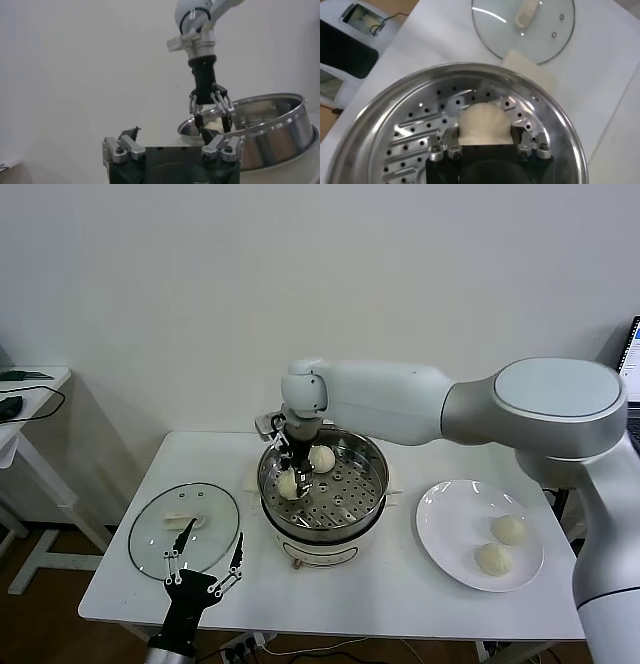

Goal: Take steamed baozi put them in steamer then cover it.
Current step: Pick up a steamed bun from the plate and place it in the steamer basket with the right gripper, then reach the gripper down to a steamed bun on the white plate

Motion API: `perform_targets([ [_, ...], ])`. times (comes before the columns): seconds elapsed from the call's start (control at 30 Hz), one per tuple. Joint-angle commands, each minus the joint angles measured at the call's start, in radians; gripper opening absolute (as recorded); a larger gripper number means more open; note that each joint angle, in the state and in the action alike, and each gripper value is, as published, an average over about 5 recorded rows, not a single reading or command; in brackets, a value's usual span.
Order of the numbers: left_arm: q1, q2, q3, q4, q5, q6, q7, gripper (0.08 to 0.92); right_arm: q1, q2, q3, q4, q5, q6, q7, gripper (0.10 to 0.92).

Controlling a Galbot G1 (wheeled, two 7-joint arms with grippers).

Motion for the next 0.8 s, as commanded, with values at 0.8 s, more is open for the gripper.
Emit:
perform_targets([
  [0.8,-0.005,0.006,0.024,0.002,0.004,0.001,-0.002,0.823,0.207,-0.754,0.143,0.307,-0.222,0.209,-0.348,0.823],
])
